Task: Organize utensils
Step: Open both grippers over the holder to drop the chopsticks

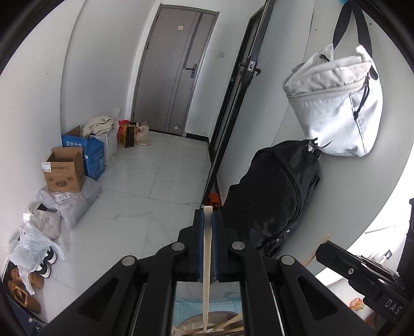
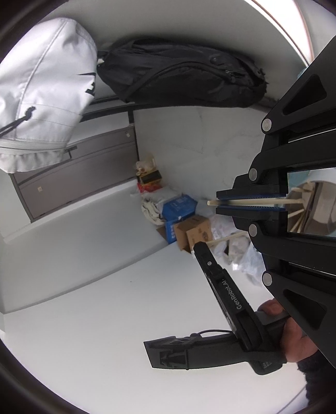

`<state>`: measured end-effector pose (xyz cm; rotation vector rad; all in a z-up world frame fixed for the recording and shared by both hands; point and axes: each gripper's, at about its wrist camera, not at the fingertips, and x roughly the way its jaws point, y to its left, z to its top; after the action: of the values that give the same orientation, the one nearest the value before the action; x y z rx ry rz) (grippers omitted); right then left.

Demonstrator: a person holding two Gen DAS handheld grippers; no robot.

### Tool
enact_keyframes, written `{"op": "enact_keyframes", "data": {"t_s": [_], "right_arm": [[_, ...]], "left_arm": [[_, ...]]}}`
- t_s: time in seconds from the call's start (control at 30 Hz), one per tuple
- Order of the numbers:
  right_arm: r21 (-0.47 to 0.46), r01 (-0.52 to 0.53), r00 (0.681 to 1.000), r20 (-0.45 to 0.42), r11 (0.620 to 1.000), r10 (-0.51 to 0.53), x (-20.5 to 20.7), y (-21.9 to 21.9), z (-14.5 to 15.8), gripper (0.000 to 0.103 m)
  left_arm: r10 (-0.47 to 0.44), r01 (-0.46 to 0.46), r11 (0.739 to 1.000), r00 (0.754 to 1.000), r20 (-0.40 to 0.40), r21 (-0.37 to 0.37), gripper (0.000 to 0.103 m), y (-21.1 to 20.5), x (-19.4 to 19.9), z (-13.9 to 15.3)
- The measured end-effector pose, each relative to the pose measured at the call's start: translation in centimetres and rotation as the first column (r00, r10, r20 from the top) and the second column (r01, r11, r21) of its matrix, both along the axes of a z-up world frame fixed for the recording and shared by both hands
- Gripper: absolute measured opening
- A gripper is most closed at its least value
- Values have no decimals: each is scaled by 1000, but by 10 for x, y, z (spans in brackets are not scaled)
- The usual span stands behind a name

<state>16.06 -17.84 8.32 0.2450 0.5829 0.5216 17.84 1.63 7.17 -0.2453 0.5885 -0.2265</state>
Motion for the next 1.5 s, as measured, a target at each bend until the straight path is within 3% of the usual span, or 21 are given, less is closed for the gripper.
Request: {"op": "enact_keyframes", "data": {"t_s": [0.27, 0.4, 0.5, 0.6, 0.67, 0.7, 0.77, 0.97, 1.5], "right_arm": [[-31, -19, 1000, -15, 999, 18, -1, 9, -13, 4], [-14, -29, 999, -42, 999, 29, -3, 12, -19, 7], [26, -36, 997, -70, 999, 38, -5, 9, -22, 7], [47, -27, 996, -83, 999, 31, -10, 5, -21, 7], [59, -19, 996, -88, 998, 24, -14, 3, -20, 11], [66, -13, 996, -91, 998, 19, -16, 1, -20, 14], [80, 3, 996, -92, 997, 5, -21, -3, -18, 24], [88, 22, 997, -72, 996, -15, -42, -7, -8, 43], [100, 44, 999, -24, 994, -42, -93, -12, 15, 69]], "left_arm": [[-79, 79, 997, 997, -8, -5, 2, -1, -2, -5], [-126, 123, 991, 990, -59, -47, 3, 3, -1, -4], [-160, 155, 986, 984, -82, -69, 12, 3, -3, -2], [-154, 150, 987, 986, -70, -65, 29, 6, -11, 2], [-143, 139, 988, 988, -63, -68, 42, 9, -16, 6], [-134, 130, 989, 989, -63, -69, 44, 11, -18, 6], [-117, 113, 991, 991, -61, -73, 44, 16, -22, 8], [-64, 58, 995, 995, -82, -77, 45, 27, -30, 13], [-20, 20, 1000, 999, -38, 2, 47, 23, -82, 32]]}}
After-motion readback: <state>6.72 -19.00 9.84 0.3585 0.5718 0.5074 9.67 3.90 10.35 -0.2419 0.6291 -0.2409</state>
